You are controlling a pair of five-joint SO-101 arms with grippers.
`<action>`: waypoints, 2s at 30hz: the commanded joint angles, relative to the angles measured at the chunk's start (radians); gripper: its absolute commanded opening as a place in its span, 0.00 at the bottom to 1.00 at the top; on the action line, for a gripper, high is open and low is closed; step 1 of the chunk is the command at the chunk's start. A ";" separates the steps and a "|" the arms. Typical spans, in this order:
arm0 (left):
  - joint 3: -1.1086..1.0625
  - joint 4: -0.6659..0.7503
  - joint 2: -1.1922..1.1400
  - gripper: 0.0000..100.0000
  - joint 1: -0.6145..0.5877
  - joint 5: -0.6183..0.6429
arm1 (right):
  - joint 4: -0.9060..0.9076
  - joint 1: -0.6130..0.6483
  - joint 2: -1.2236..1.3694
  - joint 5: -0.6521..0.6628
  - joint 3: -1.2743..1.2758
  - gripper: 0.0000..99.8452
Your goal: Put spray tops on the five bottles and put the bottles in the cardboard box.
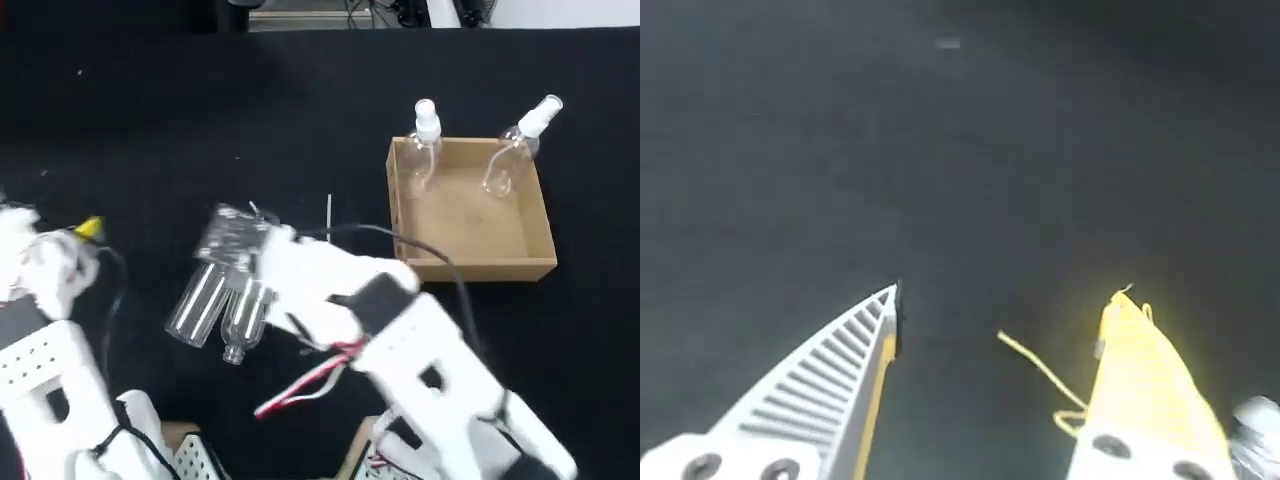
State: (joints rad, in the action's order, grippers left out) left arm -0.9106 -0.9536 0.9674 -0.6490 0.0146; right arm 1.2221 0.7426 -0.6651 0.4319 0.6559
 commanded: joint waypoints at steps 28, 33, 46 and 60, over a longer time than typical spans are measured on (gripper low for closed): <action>-0.030 -0.052 0.005 0.30 -0.496 -0.324 | -0.229 0.347 0.647 -0.374 -0.246 0.01; -0.030 -0.055 0.005 0.30 -0.490 -0.324 | -0.270 0.344 0.736 -0.370 -0.251 0.01; -0.030 -0.054 0.005 0.30 -0.490 -0.324 | -0.253 0.181 0.748 -0.362 -0.311 0.01; -0.030 -0.054 0.005 0.30 -0.490 -0.324 | -0.180 0.313 0.464 -0.362 -0.088 0.01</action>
State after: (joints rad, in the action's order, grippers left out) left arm -0.9475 -1.0042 0.9674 -1.1354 -0.2984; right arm 1.0717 1.0372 -0.1404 0.0637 0.5102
